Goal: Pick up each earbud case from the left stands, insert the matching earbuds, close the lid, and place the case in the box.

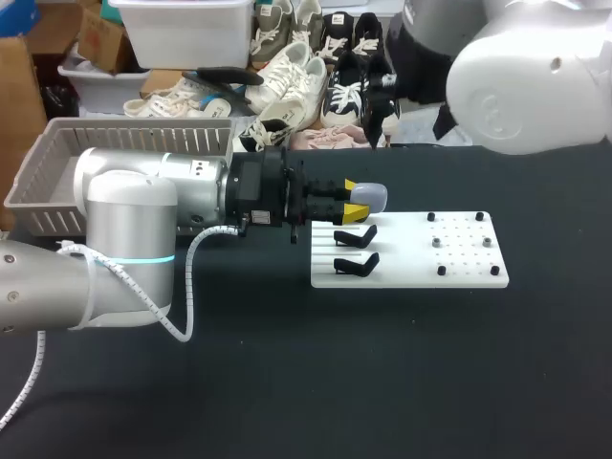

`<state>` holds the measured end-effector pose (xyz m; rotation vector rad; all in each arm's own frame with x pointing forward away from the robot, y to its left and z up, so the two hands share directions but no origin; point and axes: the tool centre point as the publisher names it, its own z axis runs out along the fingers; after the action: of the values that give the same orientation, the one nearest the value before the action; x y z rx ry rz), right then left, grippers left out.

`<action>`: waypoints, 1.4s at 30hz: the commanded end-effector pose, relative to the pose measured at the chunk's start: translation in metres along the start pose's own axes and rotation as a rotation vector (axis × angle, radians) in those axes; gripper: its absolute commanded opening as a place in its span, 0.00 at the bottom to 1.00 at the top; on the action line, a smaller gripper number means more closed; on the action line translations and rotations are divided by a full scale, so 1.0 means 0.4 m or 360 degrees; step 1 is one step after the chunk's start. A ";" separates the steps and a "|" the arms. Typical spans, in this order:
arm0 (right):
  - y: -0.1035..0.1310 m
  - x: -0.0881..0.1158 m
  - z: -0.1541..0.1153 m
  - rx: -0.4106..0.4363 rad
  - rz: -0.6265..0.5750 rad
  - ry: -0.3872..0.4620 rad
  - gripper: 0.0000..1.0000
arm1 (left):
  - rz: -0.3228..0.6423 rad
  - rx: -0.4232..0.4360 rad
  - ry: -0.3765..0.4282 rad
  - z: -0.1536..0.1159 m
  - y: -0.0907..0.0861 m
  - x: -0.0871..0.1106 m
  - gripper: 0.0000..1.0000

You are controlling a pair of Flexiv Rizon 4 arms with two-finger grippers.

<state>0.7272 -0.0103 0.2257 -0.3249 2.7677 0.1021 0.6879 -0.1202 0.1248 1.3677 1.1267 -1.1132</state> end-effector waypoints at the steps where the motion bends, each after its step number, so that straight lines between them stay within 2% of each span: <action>1: -0.021 0.053 -0.100 -0.0051 -0.0035 -0.0184 1.00 | -0.0007 -0.0031 -0.0009 -0.013 0.008 -0.006 0.00; 6: -0.014 0.069 -0.128 -0.0102 -0.0072 -0.0231 1.00 | -0.0016 -0.0244 -0.0015 -0.118 0.050 -0.043 0.00; 10: -0.009 0.080 -0.132 -0.0134 -0.0091 -0.0239 1.00 | 0.0023 -0.0405 0.0070 -0.221 0.079 -0.071 0.00; 17: -0.001 0.094 -0.131 -0.0193 -0.0113 -0.0228 1.00 | 0.0065 -0.0706 0.0294 -0.424 0.134 -0.106 0.00; 19: 0.002 0.096 -0.130 -0.0195 -0.0119 -0.0224 1.00 | 0.0094 -0.0831 0.0377 -0.476 0.152 -0.116 0.00; 23: 0.002 0.096 -0.130 -0.0195 -0.0119 -0.0224 1.00 | 0.0123 -0.1005 0.0545 -0.544 0.186 -0.122 0.00; 27: 0.002 0.096 -0.130 -0.0195 -0.0119 -0.0224 1.00 | 0.0064 -0.1079 0.0672 -0.588 0.228 -0.095 0.00; 29: 0.002 0.096 -0.130 -0.0195 -0.0119 -0.0224 1.00 | 0.0045 -0.1129 0.0780 -0.613 0.251 -0.071 0.00; 33: 0.002 0.096 -0.130 -0.0195 -0.0119 -0.0224 1.00 | -0.0051 -0.1222 0.0904 -0.661 0.282 -0.025 0.00; 35: 0.002 0.096 -0.130 -0.0195 -0.0119 -0.0224 1.00 | -0.0096 -0.1220 0.0972 -0.682 0.298 -0.001 0.00; 42: 0.002 0.096 -0.130 -0.0195 -0.0119 -0.0224 1.00 | -0.0312 -0.1250 0.1074 -0.742 0.348 0.088 0.00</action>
<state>0.6785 -0.0229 0.2614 -0.4442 2.6191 0.2716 0.8281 0.1729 0.1410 0.9770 1.8898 -0.2261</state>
